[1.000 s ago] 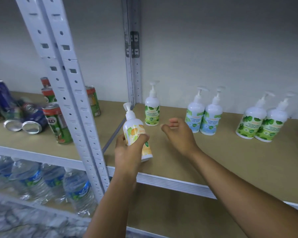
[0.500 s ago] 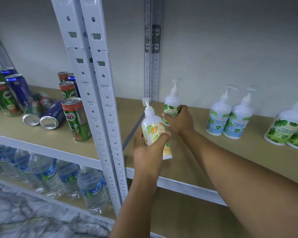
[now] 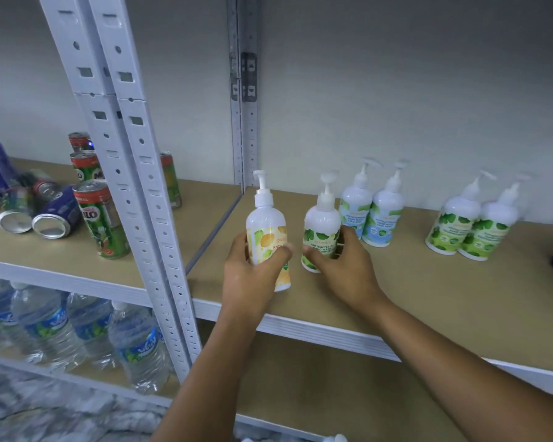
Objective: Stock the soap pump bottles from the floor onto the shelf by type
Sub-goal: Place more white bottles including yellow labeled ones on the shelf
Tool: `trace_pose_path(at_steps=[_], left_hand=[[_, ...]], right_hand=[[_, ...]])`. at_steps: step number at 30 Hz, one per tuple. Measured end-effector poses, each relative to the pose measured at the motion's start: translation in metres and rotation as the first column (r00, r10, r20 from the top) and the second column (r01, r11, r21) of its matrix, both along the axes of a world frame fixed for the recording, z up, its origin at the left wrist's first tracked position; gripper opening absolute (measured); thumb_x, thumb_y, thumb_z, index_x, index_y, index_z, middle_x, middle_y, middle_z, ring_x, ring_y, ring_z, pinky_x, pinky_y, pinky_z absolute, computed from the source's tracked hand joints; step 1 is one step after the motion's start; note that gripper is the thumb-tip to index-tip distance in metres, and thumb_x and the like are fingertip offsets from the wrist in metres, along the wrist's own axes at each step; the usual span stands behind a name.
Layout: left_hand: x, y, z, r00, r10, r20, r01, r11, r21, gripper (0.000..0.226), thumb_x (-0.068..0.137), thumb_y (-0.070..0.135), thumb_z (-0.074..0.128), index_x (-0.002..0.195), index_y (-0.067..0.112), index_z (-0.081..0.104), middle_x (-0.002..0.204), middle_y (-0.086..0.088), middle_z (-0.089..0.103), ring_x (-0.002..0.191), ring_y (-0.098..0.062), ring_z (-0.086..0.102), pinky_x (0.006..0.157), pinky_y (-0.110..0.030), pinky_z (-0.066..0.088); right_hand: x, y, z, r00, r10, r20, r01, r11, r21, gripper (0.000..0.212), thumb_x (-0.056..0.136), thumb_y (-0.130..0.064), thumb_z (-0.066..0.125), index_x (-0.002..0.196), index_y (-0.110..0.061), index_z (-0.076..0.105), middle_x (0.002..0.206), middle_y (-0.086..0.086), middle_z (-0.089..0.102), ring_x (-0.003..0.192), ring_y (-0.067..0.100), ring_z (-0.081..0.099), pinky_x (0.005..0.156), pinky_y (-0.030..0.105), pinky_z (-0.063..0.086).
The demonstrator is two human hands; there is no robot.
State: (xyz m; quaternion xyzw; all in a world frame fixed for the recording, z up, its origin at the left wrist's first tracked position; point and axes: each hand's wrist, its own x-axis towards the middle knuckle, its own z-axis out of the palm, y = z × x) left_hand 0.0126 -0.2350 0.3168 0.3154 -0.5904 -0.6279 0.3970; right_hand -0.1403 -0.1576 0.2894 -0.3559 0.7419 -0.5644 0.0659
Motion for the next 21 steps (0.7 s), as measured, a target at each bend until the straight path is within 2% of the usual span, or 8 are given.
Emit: trace_pose_path(at_steps=[7,12,14,17,21], left_hand=[[-0.023,0.021,-0.002,0.996,-0.081,0.044,0.084,0.993,-0.079,0.028,0.082,0.028,0.081,0.103,0.025,0.062,0.092,0.003,0.071,0.074,-0.002,0.068,0.056,-0.01,0.049],[-0.043,0.04,-0.002,0.988,-0.15,0.032,0.152,0.984,-0.089,0.029,0.084,0.026,0.079,0.105,0.032,0.061,0.093,0.006,0.071,0.073,0.002,0.067,0.058,-0.009,0.049],[-0.05,0.047,-0.003,0.984,-0.174,0.032,0.176,0.98,-0.091,0.029,0.084,0.025,0.079,0.105,0.034,0.06,0.092,0.007,0.071,0.074,0.002,0.068,0.061,-0.012,0.05],[-0.059,0.055,-0.006,0.98,-0.196,0.03,0.198,0.976,-0.096,0.031,0.084,0.024,0.079,0.106,0.035,0.06,0.09,0.009,0.071,0.075,0.001,0.068,0.067,-0.019,0.05],[-0.065,0.06,-0.008,0.978,-0.205,0.042,0.208,0.972,-0.109,0.035,0.085,0.024,0.078,0.114,0.033,0.06,0.091,0.011,0.072,0.077,0.002,0.068,0.07,-0.021,0.051]], right_hand=[[-0.016,0.065,0.003,0.994,-0.108,0.006,0.108,0.994,-0.004,0.041,0.08,-0.032,0.083,0.109,-0.037,0.053,0.105,-0.017,0.069,0.095,0.0,0.067,0.084,0.027,0.054],[-0.043,0.11,0.007,0.971,-0.237,0.033,0.238,0.971,-0.022,0.045,0.08,-0.03,0.083,0.115,-0.03,0.054,0.103,-0.018,0.068,0.093,0.0,0.066,0.083,0.027,0.053],[-0.056,0.126,0.007,0.956,-0.292,0.038,0.293,0.956,-0.025,0.04,0.081,-0.029,0.082,0.11,-0.03,0.055,0.1,-0.019,0.068,0.091,-0.001,0.066,0.082,0.027,0.052],[-0.079,0.143,0.007,0.927,-0.372,0.056,0.373,0.928,-0.016,0.04,0.08,-0.028,0.082,0.11,-0.025,0.056,0.101,-0.011,0.069,0.092,0.008,0.067,0.085,0.031,0.053],[-0.103,0.154,0.007,0.917,-0.394,0.068,0.394,0.919,0.021,0.04,0.081,-0.024,0.08,0.111,-0.024,0.054,0.103,-0.005,0.068,0.092,0.014,0.065,0.084,0.029,0.05]])
